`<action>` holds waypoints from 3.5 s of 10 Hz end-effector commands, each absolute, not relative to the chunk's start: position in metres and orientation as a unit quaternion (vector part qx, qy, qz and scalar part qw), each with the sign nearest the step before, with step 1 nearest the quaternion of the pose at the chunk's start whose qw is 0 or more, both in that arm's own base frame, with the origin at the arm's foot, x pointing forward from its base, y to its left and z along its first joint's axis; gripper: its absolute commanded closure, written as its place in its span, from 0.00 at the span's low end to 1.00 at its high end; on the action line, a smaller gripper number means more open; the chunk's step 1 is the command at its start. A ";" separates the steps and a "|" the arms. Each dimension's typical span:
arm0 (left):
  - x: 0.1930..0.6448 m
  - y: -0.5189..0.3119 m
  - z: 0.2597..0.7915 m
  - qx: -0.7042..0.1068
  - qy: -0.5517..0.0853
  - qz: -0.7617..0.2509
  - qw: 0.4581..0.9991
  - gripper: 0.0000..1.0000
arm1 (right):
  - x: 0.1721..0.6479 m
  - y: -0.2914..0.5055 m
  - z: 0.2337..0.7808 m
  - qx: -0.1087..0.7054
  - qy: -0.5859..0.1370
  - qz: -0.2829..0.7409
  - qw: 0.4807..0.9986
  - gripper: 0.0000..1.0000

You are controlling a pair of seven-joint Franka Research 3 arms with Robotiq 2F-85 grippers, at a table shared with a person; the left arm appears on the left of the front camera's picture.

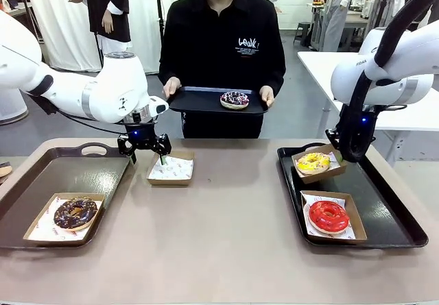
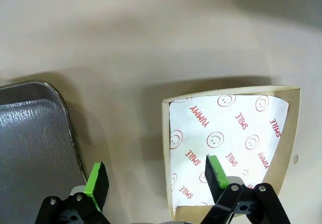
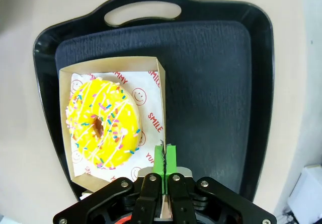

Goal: Individually package the donuts and arrange them on the tray.
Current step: Place the picked Paper togo box on the Handle tray while simultaneously picking up another Paper togo box from the table with the other hand.

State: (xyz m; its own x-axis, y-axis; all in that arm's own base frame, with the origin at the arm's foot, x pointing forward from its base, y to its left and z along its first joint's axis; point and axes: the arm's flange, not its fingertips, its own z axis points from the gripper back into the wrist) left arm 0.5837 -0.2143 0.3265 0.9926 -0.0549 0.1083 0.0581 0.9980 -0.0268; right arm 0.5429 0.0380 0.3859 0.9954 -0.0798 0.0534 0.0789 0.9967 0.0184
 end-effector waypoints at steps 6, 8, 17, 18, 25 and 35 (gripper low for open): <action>0.589 -0.221 0.324 -0.030 -0.040 -0.005 0.999 0.60 | 0.548 0.042 0.383 0.005 -0.017 -0.039 0.999 0.39; 0.588 -0.221 0.325 -0.030 -0.036 -0.003 0.999 0.62 | 0.548 0.042 0.383 0.006 -0.011 -0.039 0.999 0.00; 0.587 -0.221 0.328 -0.032 -0.030 0.003 0.999 1.00 | 0.547 0.041 0.384 0.011 -0.006 -0.040 0.999 0.00; 0.587 -0.221 0.329 -0.031 -0.029 0.002 0.999 1.00 | 0.545 0.039 0.388 0.018 -0.008 -0.040 0.999 0.00; 0.569 -0.247 0.390 -0.035 -0.020 -0.045 0.998 1.00 | 0.414 -0.129 0.468 0.383 -0.104 -0.055 0.916 0.00; 0.565 -0.313 0.496 -0.024 -0.095 -0.067 0.993 1.00 | 0.345 -0.262 0.380 0.596 -0.074 -0.076 0.796 0.00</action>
